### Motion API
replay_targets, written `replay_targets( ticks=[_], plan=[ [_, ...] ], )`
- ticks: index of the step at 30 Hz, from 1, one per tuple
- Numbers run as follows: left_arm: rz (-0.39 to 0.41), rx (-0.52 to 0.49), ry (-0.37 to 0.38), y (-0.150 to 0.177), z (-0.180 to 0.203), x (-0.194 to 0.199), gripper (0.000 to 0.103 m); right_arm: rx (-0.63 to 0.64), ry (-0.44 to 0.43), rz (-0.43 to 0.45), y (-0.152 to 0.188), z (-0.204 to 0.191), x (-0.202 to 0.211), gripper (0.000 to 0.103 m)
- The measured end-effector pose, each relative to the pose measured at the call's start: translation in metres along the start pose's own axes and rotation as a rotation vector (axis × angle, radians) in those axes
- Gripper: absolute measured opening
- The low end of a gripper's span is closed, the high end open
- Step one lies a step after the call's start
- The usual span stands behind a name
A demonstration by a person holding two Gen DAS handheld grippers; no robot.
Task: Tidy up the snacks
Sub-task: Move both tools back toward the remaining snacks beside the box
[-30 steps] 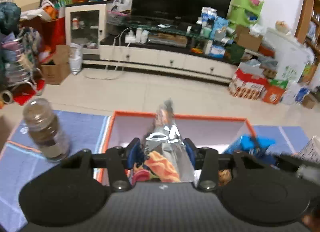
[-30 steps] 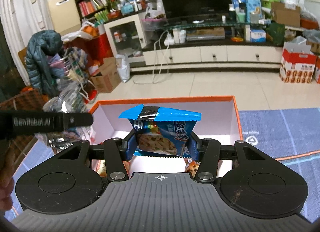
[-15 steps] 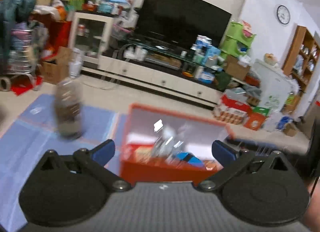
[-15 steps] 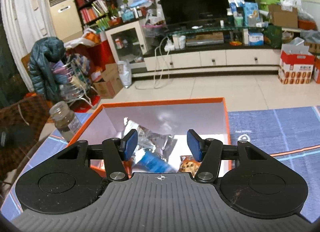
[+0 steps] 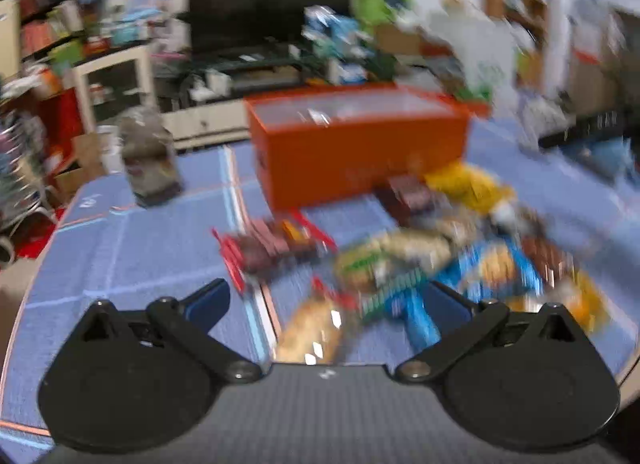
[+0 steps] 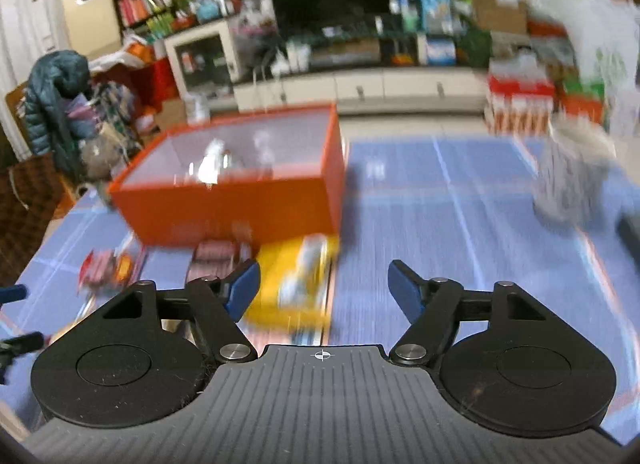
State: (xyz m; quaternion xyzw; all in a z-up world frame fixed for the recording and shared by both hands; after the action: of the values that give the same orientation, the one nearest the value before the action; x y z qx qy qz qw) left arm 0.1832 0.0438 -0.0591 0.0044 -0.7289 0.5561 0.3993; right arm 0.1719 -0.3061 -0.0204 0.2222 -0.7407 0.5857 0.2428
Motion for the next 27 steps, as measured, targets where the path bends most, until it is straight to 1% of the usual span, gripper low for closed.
replay_targets(
  ticks=[1,2,3,5,8,9,11,12,16,18,19,20,21,23,26,27],
  plan=[
    [-0.007,-0.041,0.012,0.005,0.005,0.000,0.102,0.012,-0.002,-0.004,0.007,-0.003,0.006,0.062],
    [-0.008,-0.083,0.021,0.007,0.009,-0.001,0.102,0.038,0.002,0.004,0.012,-0.008,0.012,0.064],
    [-0.011,-0.111,0.027,0.009,0.012,-0.002,0.102,0.063,0.006,0.015,0.016,-0.012,0.017,0.069],
    [-0.017,-0.149,0.025,0.006,0.013,-0.008,0.102,0.082,0.009,0.045,0.019,-0.018,0.020,0.071],
    [0.000,-0.178,-0.006,-0.006,0.000,-0.020,0.102,0.058,-0.001,0.036,0.020,-0.023,0.005,0.067],
    [0.015,-0.180,-0.001,-0.013,-0.007,-0.024,0.102,0.058,-0.001,0.035,0.020,-0.025,0.000,0.067],
    [0.046,-0.227,0.062,-0.028,-0.016,-0.031,0.102,0.079,-0.014,0.030,0.021,-0.029,-0.013,0.067],
    [0.043,-0.267,0.090,-0.035,-0.022,-0.038,0.102,0.093,-0.027,0.026,0.023,-0.032,-0.019,0.067],
    [-0.124,-0.458,0.200,-0.041,-0.043,-0.079,0.102,0.143,-0.081,-0.015,0.030,-0.034,-0.036,0.067],
    [-0.181,-0.522,0.245,-0.039,-0.050,-0.097,0.102,0.159,-0.086,-0.020,0.029,-0.032,-0.042,0.067],
    [-0.203,-0.527,0.254,-0.038,-0.055,-0.107,0.102,0.157,-0.091,-0.023,0.027,-0.032,-0.045,0.067],
    [-0.212,-0.509,0.257,-0.039,-0.059,-0.116,0.102,0.146,-0.104,-0.026,0.024,-0.033,-0.049,0.067],
    [-0.215,-0.478,0.270,-0.039,-0.060,-0.123,0.102,0.139,-0.109,-0.027,0.022,-0.033,-0.052,0.067],
    [-0.223,-0.411,0.286,-0.034,-0.057,-0.133,0.102,0.138,-0.088,-0.025,0.018,-0.033,-0.063,0.067],
    [-0.229,-0.327,0.246,-0.021,-0.051,-0.136,0.102,0.104,-0.064,-0.046,0.017,-0.034,-0.081,0.067],
    [-0.217,-0.279,0.231,-0.019,-0.050,-0.132,0.102,0.090,-0.056,-0.055,0.018,-0.035,-0.086,0.067]
  ],
)
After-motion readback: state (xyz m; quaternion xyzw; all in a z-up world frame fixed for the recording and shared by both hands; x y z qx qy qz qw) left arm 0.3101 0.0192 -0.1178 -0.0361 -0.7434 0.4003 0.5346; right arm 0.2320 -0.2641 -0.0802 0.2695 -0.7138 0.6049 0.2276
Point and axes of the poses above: each gripper's, at about its wrist camera, not at the fingertips, and x roughly against the way its jaws point, z to its right, y to its underside, the point moved 10 cm from there along -x, roughly the way its jaws point, and after that the axes turned 2 degrees about -x, right-handed, at the moved point
